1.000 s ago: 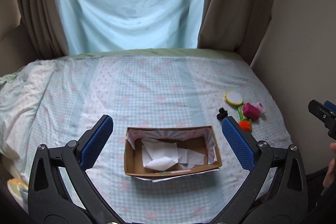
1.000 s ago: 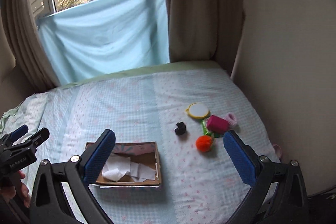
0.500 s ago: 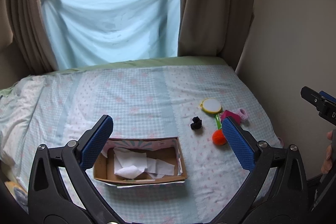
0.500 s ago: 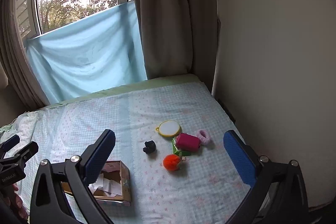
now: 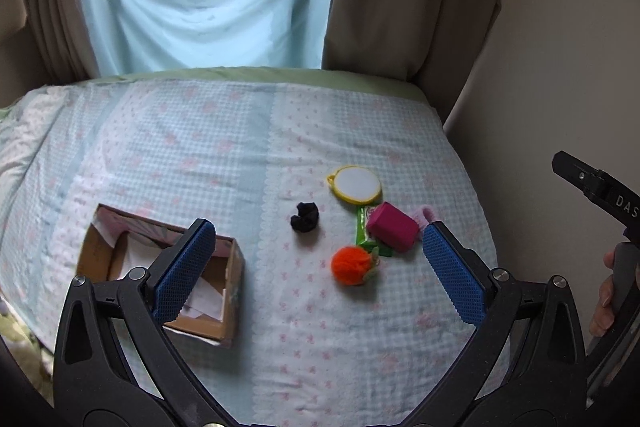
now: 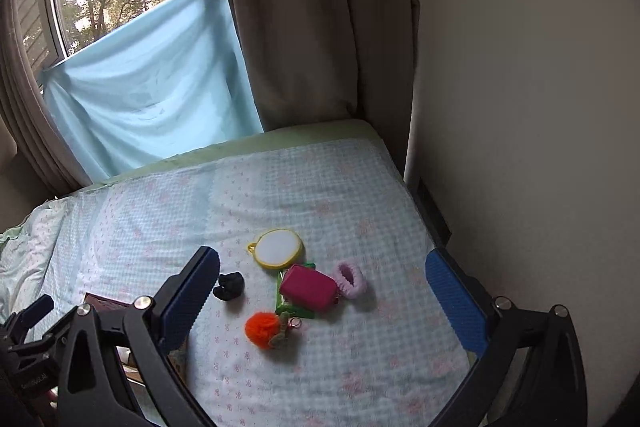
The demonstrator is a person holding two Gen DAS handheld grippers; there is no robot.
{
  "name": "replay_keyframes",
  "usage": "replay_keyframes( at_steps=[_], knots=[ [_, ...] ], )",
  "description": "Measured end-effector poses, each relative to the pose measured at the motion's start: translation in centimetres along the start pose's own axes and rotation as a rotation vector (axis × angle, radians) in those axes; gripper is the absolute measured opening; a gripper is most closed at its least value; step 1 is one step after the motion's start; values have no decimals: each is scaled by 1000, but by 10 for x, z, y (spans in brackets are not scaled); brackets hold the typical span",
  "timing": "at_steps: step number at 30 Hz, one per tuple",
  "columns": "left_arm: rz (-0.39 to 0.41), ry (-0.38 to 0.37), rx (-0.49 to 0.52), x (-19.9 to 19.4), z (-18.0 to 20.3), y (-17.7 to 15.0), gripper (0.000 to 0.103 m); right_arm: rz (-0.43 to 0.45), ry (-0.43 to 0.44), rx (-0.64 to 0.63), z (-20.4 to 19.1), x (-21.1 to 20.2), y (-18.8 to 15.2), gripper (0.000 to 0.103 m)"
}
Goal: Organize soft objects
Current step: 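Move both tools back toward the remaining items on the bed, then grasp the orange pompom with the left tool while the right tool grasps the pink hair tie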
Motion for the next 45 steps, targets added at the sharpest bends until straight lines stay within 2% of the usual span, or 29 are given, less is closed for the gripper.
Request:
replay_keyframes(
  at_steps=[4,12,15,20,24,26,31,33,35,39,41,45],
  knots=[
    [-62,-17,35,61,27,-22,103,-59,11,69,24,52,-11,103],
    [-198,-100,18,191,61,-86,103,-170,34,227,54,173,-48,103],
    [-230,-107,23,232,64,-106,103,-218,20,258,61,216,-68,102],
    [-280,-99,-28,291,61,-141,103,-277,15,349,70,272,-98,102],
    [-302,-85,-39,317,61,-162,102,-323,2,411,72,300,-118,97],
    [-303,-80,-30,324,62,-165,102,-338,-9,427,74,311,-124,96],
    [-309,-65,-1,336,64,-166,101,-356,-23,468,78,329,-131,86],
    [-313,-65,0,341,64,-165,98,-357,-26,483,80,332,-130,80],
    [-323,-65,1,345,64,-165,82,-360,-35,491,82,335,-129,74],
    [-343,-48,0,350,62,-166,69,-368,-39,502,86,336,-130,62],
    [-342,-55,7,349,64,-164,56,-367,-37,504,87,335,-128,57],
    [-347,-61,32,348,68,-163,46,-358,-24,502,85,334,-125,43]
  ],
)
Point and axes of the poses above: each gripper's, at about its wrist camera, not at the fingertips, and x roughly the way its jaws point, z to its right, y to its top, the point moved 10 cm from there along x, roughly the way its jaws point, and after that the axes turned 4 degrees about x, right-handed, at the moved point
